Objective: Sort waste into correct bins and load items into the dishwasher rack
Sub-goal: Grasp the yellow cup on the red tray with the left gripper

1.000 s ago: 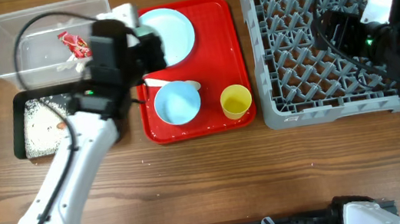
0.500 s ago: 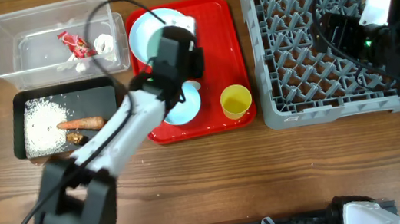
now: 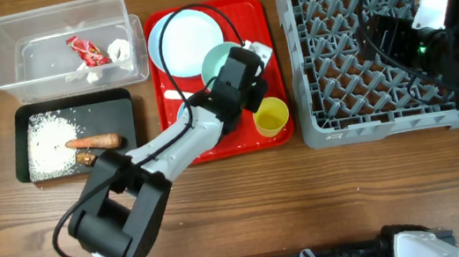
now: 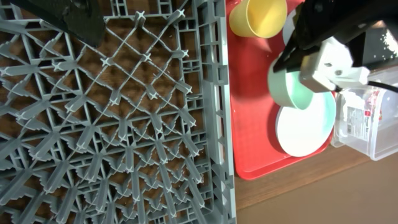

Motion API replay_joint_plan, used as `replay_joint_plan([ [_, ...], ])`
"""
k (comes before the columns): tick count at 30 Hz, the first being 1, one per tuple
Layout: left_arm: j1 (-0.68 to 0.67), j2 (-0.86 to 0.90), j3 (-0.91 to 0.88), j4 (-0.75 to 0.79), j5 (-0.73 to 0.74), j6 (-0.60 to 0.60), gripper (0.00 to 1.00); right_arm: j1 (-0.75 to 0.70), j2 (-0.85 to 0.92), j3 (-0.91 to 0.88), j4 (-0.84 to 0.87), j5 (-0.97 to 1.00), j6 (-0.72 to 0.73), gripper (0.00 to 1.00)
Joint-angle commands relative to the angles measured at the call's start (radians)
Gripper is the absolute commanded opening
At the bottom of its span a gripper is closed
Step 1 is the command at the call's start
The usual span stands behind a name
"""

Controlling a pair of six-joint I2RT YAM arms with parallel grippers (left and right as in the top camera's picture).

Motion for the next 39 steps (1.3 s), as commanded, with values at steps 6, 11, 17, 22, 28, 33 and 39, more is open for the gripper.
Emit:
replay_joint_plan([
  [6, -0.025, 0.011, 0.003, 0.004, -0.01, 0.024, 0.49, -0.003, 0.013, -0.004, 0.007, -0.019, 0.005, 0.99],
  [11, 0.006, -0.039, 0.013, -0.018, -0.016, -0.135, 0.58, -0.003, 0.013, -0.004, 0.007, -0.019, 0.005, 1.0],
  [17, 0.104, -0.174, 0.018, -0.101, 0.188, -0.236, 0.61, -0.003, 0.013, -0.004, 0.008, -0.019, 0.005, 0.99],
  [22, 0.138, -0.224, 0.018, -0.212, 0.42, -0.236, 0.6, -0.003, 0.013, -0.004, 0.006, -0.019, 0.005, 1.0],
  [28, 0.089, -0.185, 0.018, -0.365, 0.516, -0.236, 0.56, -0.003, 0.013, -0.004, 0.007, -0.019, 0.006, 1.0],
  [33, 0.038, -0.119, 0.018, -0.397, 0.508, -0.258, 0.55, -0.003, 0.013, -0.004, 0.006, -0.019, 0.006, 0.99],
  [39, 0.05, -0.106, 0.018, -0.382, 0.495, -0.285, 0.49, -0.003, 0.013, -0.004, 0.0, -0.019, 0.006, 1.0],
])
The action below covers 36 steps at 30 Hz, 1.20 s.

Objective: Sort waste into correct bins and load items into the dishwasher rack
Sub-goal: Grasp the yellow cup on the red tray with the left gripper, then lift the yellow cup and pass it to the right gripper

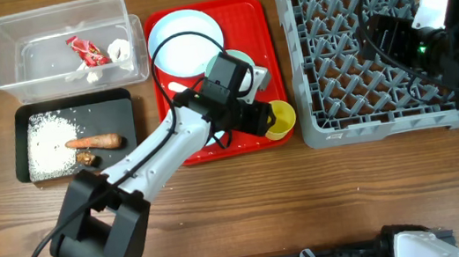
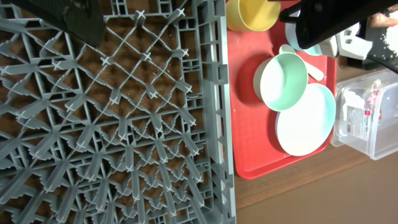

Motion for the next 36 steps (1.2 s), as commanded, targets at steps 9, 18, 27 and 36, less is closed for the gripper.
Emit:
replay_joint_plan([
  [9, 0.01, 0.068, 0.017, -0.029, -0.075, -0.026, 0.43, -0.003, 0.013, -0.004, -0.003, -0.019, 0.006, 1.0],
  [18, 0.011, 0.061, 0.022, -0.029, -0.067, -0.027, 0.04, -0.003, 0.013, -0.004, -0.003, -0.019, 0.006, 1.0],
  [27, 0.098, -0.101, 0.022, -0.038, 0.156, -0.035, 0.04, -0.003, 0.013, -0.004, -0.006, -0.125, 0.003, 1.0],
  [36, 0.348, -0.202, 0.022, -0.018, 0.658, -0.053, 0.04, 0.039, 0.023, -0.006, 0.026, -0.452, -0.137, 1.0],
])
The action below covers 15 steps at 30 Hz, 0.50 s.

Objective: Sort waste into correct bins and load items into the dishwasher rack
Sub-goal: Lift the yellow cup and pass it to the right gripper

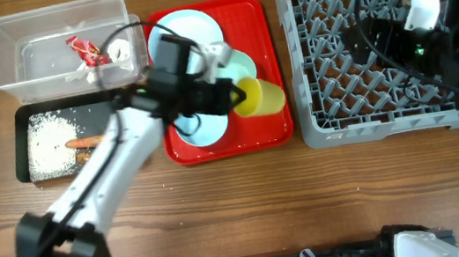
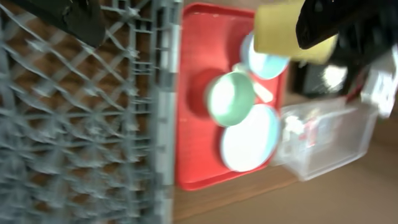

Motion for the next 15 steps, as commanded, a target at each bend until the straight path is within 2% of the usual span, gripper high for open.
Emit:
replay_joint_plan([
  [1, 0.121, -0.022, 0.014, 0.026, 0.361, -0.013, 0.04, 0.042, 0.029, -0.009, 0.033, -0.261, -0.109, 1.0],
  [10, 0.249, -0.022, 0.014, 0.096, 0.666, -0.013, 0.04, 0.202, 0.159, -0.011, 0.17, -0.645, -0.233, 1.0],
  [15, 0.259, -0.022, 0.014, 0.112, 0.727, -0.013, 0.04, 0.286, 0.255, -0.011, 0.306, -0.831, -0.238, 1.0],
])
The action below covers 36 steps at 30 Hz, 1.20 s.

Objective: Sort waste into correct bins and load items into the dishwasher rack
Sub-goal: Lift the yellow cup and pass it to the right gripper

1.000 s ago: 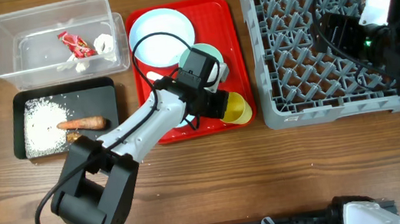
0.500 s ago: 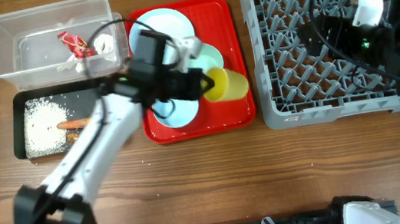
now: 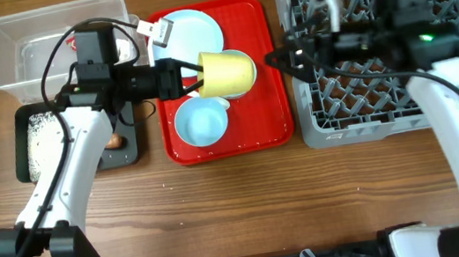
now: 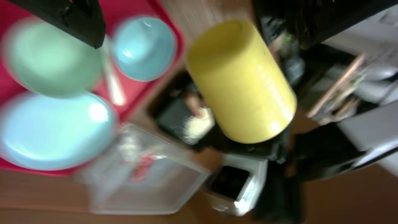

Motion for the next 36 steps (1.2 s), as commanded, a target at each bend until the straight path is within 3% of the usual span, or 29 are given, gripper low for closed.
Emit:
replay_joint_plan([
  [1, 0.006, -0.012, 0.014, 0.006, 0.12, -0.002, 0.04, 0.055, 0.067, -0.011, 0.08, -0.25, -0.041, 1.0],
  [10, 0.007, -0.012, 0.014, 0.018, 0.131, -0.013, 0.04, 0.143, 0.138, -0.011, 0.158, -0.288, -0.042, 0.98],
  [17, 0.007, -0.012, 0.014, 0.18, 0.131, -0.162, 0.04, 0.172, 0.14, -0.011, 0.158, -0.209, -0.041, 0.86],
  [23, 0.006, -0.012, 0.014, 0.211, 0.132, -0.185, 0.04, 0.173, 0.14, -0.011, 0.161, -0.198, -0.041, 0.79],
  [36, 0.006, -0.012, 0.014, 0.174, 0.139, -0.184, 0.04, 0.173, 0.14, -0.011, 0.278, -0.191, 0.039, 0.8],
])
